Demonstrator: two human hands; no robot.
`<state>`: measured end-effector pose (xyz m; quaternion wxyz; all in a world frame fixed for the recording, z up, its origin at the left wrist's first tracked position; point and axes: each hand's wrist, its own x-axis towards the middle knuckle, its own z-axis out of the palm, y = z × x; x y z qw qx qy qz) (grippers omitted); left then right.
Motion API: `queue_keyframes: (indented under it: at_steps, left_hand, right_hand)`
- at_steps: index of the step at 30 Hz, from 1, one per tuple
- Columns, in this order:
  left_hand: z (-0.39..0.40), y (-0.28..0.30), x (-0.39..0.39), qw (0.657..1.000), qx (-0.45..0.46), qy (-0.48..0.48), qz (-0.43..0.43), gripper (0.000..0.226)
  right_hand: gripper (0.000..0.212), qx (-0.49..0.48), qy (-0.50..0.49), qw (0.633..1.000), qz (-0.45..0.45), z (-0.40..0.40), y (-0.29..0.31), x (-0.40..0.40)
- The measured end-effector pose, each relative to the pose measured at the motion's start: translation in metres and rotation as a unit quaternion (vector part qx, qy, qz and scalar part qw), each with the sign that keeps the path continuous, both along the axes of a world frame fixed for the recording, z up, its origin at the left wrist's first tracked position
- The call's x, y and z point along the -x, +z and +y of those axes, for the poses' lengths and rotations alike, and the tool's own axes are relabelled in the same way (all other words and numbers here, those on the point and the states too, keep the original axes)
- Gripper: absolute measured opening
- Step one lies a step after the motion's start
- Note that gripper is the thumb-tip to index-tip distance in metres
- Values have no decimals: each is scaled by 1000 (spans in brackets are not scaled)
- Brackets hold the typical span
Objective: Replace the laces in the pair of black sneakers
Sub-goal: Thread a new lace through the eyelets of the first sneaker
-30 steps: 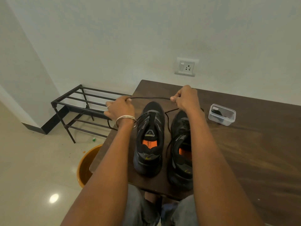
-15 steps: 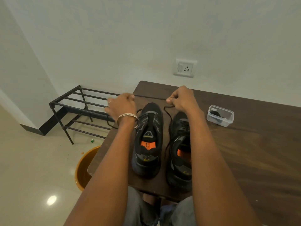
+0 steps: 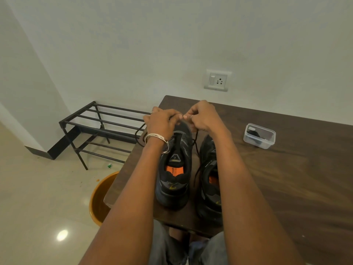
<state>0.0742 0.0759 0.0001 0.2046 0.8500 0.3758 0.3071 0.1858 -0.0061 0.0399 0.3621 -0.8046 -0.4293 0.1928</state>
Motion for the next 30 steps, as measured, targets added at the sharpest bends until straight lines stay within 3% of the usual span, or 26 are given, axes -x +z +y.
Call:
queue_keyframes:
  at_steps: [5, 10, 14, 18, 21, 24, 27, 30]
  left_hand:
    - [20, -19, 9, 974, 61, 199, -85, 21]
    - [32, -30, 31, 921, 139, 344, -121, 24]
    - [26, -26, 29, 952, 109, 280, -64, 23]
    - [16, -9, 17, 997, 21, 71, -6, 47]
    - [9, -7, 3, 998, 28, -54, 11, 33]
    - [8, -10, -3, 998, 54, -27, -12, 12]
    - [13, -11, 2, 997, 48, 54, -5, 16]
    - [16, -15, 13, 989, 29, 143, 30, 21]
  right_hand:
    - [13, 21, -35, 997, 65, -8, 1, -10]
    - [20, 34, -85, 996, -1, -14, -4, -26]
    - [20, 5, -102, 995, 18, -10, -5, -26]
    - [18, 9, -84, 996, 35, -4, -5, -16]
    - [16, -4, -73, 996, 52, 0, -4, -8]
    - [12, -2, -76, 994, 75, 0, -2, -7]
    - [3, 12, -87, 992, 90, -4, -3, -12]
    - [9, 31, -90, 993, 75, -8, -7, -19]
